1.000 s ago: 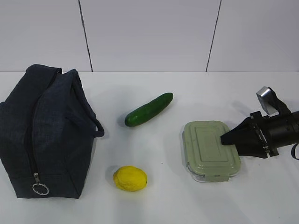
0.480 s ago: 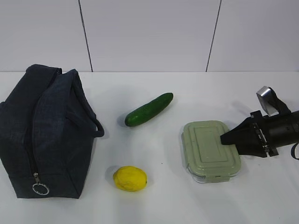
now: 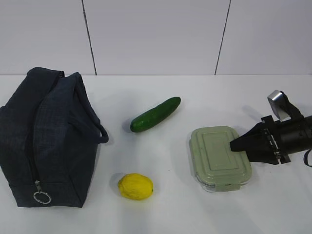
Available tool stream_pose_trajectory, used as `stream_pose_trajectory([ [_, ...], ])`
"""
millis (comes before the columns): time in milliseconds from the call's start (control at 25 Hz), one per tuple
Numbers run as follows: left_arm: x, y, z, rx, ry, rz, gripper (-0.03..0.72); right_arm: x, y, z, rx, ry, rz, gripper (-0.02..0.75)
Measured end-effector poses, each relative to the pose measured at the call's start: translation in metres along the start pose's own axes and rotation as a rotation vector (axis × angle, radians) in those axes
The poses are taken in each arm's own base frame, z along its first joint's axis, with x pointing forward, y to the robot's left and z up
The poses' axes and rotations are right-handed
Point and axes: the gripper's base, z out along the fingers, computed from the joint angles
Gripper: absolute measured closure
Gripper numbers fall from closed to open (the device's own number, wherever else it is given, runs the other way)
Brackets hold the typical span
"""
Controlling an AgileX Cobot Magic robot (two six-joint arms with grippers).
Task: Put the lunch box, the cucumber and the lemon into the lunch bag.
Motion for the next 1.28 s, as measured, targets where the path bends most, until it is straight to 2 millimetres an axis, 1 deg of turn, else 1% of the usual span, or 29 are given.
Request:
stream_pose_trajectory([
  [1280, 0.0000, 0.0000, 0.0000, 0.000, 0.000, 0.000, 0.446, -0.0017, 0.0001, 0.0000, -0.002, -0.019, 0.029, 0.365],
])
